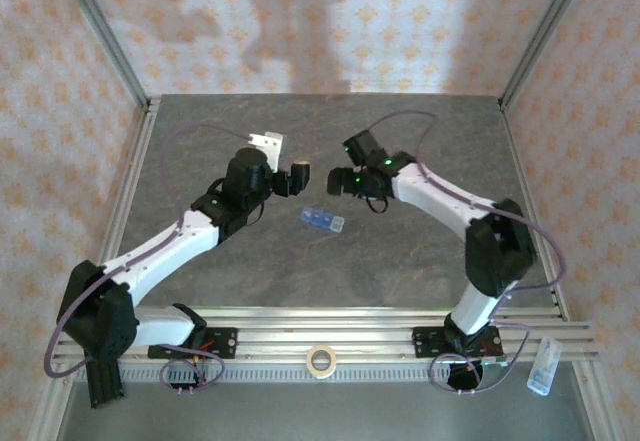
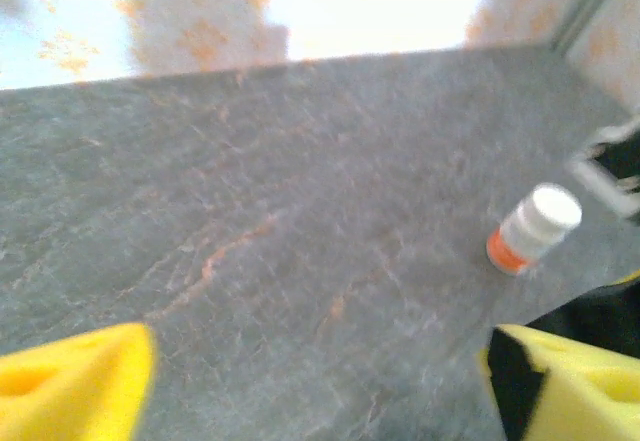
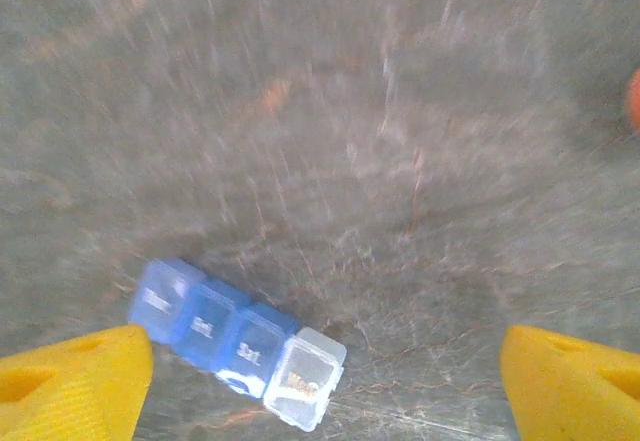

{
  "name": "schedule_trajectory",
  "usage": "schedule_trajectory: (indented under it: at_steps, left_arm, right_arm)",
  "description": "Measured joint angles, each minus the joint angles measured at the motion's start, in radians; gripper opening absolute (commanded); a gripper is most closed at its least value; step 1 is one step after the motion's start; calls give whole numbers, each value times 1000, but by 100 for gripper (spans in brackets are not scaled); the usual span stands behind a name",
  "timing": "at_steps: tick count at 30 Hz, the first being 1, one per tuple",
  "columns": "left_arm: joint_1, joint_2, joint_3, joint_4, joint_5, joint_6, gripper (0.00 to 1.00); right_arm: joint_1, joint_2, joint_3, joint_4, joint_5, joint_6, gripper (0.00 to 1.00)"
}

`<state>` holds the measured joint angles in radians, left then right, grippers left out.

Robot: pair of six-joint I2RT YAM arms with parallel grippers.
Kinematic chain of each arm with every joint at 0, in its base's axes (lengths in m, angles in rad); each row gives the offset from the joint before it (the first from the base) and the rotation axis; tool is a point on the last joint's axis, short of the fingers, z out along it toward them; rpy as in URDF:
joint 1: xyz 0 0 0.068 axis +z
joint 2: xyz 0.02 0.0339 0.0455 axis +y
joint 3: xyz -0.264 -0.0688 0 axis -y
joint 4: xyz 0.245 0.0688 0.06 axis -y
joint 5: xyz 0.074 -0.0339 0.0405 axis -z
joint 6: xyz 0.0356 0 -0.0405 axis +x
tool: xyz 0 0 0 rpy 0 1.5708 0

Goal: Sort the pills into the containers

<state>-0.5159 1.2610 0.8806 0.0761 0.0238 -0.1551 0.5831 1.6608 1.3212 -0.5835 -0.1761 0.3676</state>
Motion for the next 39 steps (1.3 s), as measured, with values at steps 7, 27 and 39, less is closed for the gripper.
schedule_trajectory:
  at_steps: [7,27,39]
  left_arm:
    - [15,-149,-172,189,-137,71,100]
    - [328,-196,-553,533,-301,239,100]
    - [334,172,-624,873,-288,262,100]
  right_arm:
    - [-161,-237,8,-28,55,-17,100]
    - [-445,-456,-376,200,631,-54,100]
    - [-466,-358,-615,620,732,-246,100]
